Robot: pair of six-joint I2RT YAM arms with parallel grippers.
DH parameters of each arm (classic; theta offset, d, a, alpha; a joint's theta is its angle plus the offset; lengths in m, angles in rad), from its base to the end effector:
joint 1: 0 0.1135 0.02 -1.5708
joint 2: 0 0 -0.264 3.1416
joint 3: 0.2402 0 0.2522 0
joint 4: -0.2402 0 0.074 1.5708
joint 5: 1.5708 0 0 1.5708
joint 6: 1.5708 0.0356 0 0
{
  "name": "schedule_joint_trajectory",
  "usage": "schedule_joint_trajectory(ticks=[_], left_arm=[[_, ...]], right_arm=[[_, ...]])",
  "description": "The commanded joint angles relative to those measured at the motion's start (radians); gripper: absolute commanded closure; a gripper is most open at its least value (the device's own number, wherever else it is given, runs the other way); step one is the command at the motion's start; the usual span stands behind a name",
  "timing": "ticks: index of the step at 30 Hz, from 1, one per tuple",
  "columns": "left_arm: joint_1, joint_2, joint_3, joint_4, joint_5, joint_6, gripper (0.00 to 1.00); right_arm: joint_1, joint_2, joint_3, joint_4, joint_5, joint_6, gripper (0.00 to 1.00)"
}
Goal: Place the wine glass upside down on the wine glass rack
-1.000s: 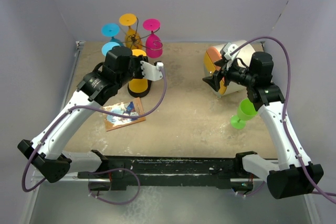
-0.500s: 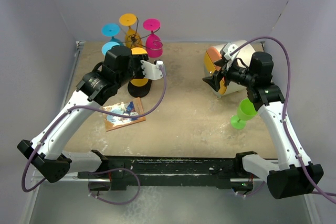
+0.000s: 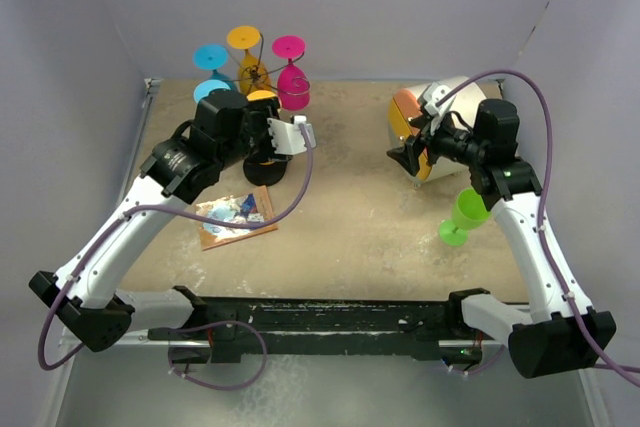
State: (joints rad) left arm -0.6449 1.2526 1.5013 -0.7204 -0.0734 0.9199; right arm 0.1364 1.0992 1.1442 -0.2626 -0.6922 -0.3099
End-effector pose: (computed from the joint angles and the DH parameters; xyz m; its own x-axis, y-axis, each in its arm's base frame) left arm 0.2074 -0.1528 0.4329 0.2154 0.8308 -0.5132 0.6205 0.2894 0.7289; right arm 0.2358 0.0553 0.3977 0.0165 -0.2347 -0.9719 -0.7529 0.6367 -0.1665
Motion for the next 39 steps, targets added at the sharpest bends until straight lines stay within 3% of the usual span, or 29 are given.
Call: schedule_joint_trajectory(ticks=[1,9,15,19,23,28,39], left_arm=[[-0.003,-0.072,0.011,0.024,0.065,-0.094,0.27],[0.018,-0.139,0.033,0.036,0.124,-0.239,0.01],[0.093,-0.155,0.133,0.014,0.296,-0.497,0.01],[0.131,-0.147,0.161,-0.001,0.358,-0.566,0.01],[0.137,-0.14,0.141,-0.012,0.307,-0.566,0.01],[0.137,-0.152,0.094,-0.02,0.219,-0.557,0.01],[0.154,-0.24,-0.013,0.002,0.182,-0.53,0.01]], right_arm=[[-0.006,-0.008,0.073,-0.067,0.052,-0.055,0.12],[-0.008,-0.071,0.102,-0.225,0.174,-0.056,0.12],[-0.075,-0.167,0.064,-0.29,0.282,-0.033,0.11],[-0.185,-0.201,0.058,-0.328,0.303,0.001,0.11],[-0.295,-0.208,0.044,-0.365,0.343,0.031,0.11],[-0.336,-0.176,0.008,-0.402,0.498,0.017,0.11],[-0.462,-0.067,-0.041,-0.479,0.481,-0.132,0.19]])
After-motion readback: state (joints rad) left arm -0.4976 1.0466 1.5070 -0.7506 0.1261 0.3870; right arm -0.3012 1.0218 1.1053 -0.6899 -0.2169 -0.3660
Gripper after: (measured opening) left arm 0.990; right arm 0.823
